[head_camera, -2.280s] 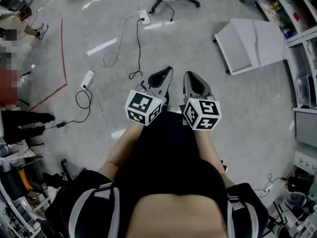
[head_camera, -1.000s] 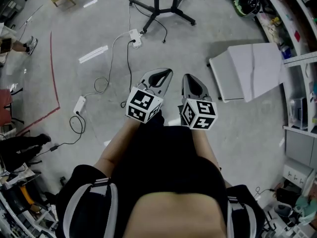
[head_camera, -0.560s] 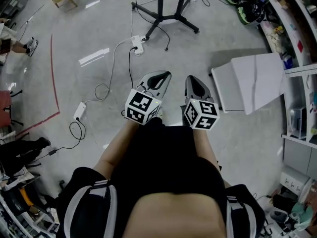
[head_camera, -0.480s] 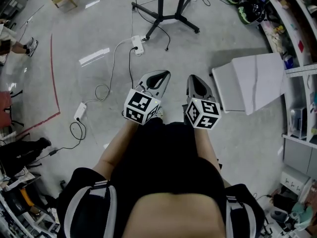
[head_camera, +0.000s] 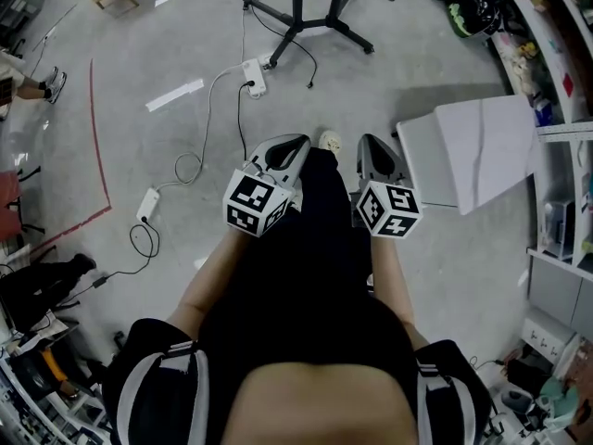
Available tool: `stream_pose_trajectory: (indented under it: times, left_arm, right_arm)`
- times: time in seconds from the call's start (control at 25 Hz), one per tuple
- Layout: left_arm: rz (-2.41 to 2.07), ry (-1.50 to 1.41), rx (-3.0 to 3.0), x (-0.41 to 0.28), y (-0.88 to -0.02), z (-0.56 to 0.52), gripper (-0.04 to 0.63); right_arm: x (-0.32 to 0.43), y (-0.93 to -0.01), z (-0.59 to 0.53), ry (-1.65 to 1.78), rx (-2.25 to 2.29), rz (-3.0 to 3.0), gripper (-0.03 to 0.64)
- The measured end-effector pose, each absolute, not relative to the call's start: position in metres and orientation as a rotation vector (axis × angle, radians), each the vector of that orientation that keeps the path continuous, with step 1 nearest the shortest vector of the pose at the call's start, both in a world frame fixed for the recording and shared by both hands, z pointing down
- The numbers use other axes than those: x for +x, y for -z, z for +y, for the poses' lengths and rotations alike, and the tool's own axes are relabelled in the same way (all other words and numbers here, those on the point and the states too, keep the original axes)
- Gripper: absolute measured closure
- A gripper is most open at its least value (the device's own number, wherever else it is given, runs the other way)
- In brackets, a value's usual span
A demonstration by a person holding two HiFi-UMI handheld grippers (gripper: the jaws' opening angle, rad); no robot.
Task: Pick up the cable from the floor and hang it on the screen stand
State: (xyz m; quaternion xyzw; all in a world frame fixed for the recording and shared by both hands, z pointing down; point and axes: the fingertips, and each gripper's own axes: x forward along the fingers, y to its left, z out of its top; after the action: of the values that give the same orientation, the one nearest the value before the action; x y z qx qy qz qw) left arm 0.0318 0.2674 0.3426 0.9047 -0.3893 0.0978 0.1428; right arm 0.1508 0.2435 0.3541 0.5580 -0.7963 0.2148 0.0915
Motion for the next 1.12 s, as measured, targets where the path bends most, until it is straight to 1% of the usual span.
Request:
stream_pose_trajectory:
  times: [0.4,0.96,1.12]
  left_arm:
    - [-1.195,-0.286,2.539,0.037,-0.352,0.164,0.588]
    - [-1.233,-0.278,2.439,0.06,-0.366,0.013,0.588]
    - [-1.247,-0.326,2.435,0.066,-0.372,-0.02,0.588]
  right_arm:
    - [0.131,-0.365,0.14,-0.666,1.52,-2.448,0.591]
    - [0.153,-0.381,-0.002,-0.703,1.393,-2.41,0.591]
    - [0.157,-0.387,-0.035,-0.718,1.355,-2.412,0.591]
